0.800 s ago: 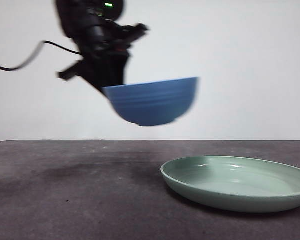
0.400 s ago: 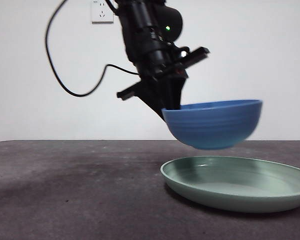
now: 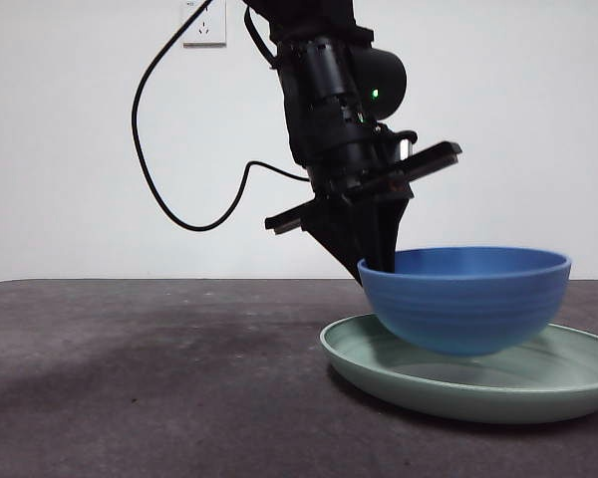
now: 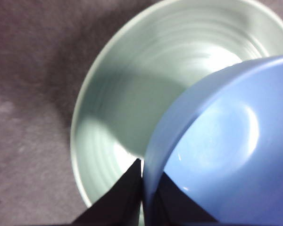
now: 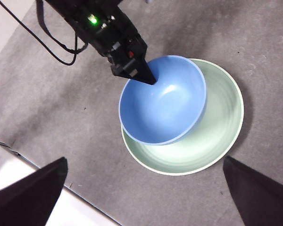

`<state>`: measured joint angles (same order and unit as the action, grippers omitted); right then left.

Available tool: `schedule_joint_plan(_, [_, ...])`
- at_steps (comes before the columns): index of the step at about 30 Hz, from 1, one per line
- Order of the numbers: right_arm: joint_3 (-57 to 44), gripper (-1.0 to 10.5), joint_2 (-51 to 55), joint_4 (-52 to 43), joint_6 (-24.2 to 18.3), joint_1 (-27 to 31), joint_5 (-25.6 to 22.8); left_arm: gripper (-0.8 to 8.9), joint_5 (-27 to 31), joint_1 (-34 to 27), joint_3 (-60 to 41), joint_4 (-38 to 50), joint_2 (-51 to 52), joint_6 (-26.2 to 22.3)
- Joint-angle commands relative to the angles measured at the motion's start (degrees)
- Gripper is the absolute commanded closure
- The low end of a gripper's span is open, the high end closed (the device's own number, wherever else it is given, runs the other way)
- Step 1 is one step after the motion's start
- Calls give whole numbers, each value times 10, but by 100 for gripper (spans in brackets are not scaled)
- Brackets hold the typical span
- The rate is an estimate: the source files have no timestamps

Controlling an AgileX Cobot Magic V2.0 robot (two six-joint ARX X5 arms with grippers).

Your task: Pick up the blue bowl, put it on the green plate, put it on desk

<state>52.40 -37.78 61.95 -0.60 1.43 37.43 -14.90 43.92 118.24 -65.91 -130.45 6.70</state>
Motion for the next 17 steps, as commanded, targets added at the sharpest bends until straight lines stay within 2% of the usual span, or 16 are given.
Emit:
schedule_joint_plan(1, [10, 336, -2, -4, 4, -1, 1, 799, 1, 5, 18, 9, -27, 5])
schedule_joint_plan(7, [10, 336, -2, -4, 4, -1, 1, 771, 1, 5, 18, 14, -30, 4])
schedule_joint_plan(9, [10, 336, -2, -6, 4, -1, 1, 675, 1, 4, 18, 16, -30, 4])
schedule_joint_plan(14, [9, 336, -2, -6, 4, -1, 1, 346, 1, 2, 33, 8, -30, 9])
schedule_joint_plan(15, [10, 336, -2, -6, 4, -1, 1, 299, 1, -1, 47, -9, -30, 3])
schedule_joint_plan(17, [9, 336, -2, -6, 6, -1, 1, 280, 1, -9, 88, -62, -30, -23])
